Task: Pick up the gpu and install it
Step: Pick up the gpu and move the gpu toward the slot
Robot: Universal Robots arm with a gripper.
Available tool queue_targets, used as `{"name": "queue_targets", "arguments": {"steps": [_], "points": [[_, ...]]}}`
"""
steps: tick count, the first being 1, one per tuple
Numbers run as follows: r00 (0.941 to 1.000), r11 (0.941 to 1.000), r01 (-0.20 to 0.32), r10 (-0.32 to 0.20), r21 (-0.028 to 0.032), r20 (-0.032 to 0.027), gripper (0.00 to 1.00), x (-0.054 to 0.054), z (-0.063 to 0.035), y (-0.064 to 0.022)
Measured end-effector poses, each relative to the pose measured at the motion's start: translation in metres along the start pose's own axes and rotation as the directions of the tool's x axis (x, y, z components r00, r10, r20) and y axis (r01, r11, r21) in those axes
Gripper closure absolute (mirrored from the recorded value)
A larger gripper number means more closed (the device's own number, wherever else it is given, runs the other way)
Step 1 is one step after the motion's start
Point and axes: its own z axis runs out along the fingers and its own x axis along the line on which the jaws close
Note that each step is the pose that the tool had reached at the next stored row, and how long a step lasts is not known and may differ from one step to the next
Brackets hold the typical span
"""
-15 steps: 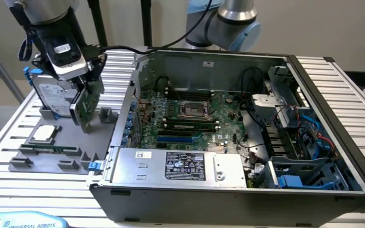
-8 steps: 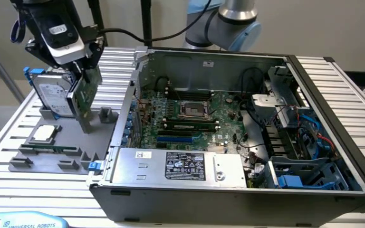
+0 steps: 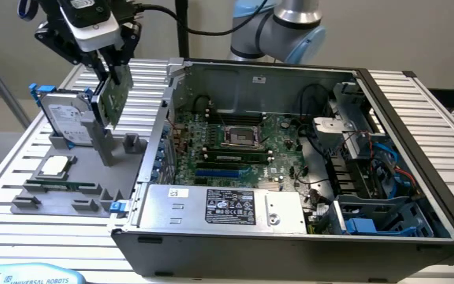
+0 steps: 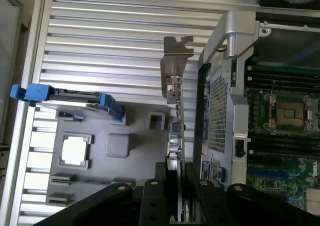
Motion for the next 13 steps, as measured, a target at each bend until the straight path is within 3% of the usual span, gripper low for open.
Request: {"name": "queue_targets", "arguments": {"steps": [7, 13], "points": [[1.0000, 0.9999, -0.001, 0.001, -0.0127, -0.0060, 0.74, -0.032, -0.0243, 0.0031], [1.0000, 0.9995, -0.002, 0.001, -0.0317, -0.0067, 0.74, -0.060, -0.0351, 0.0038]]}}
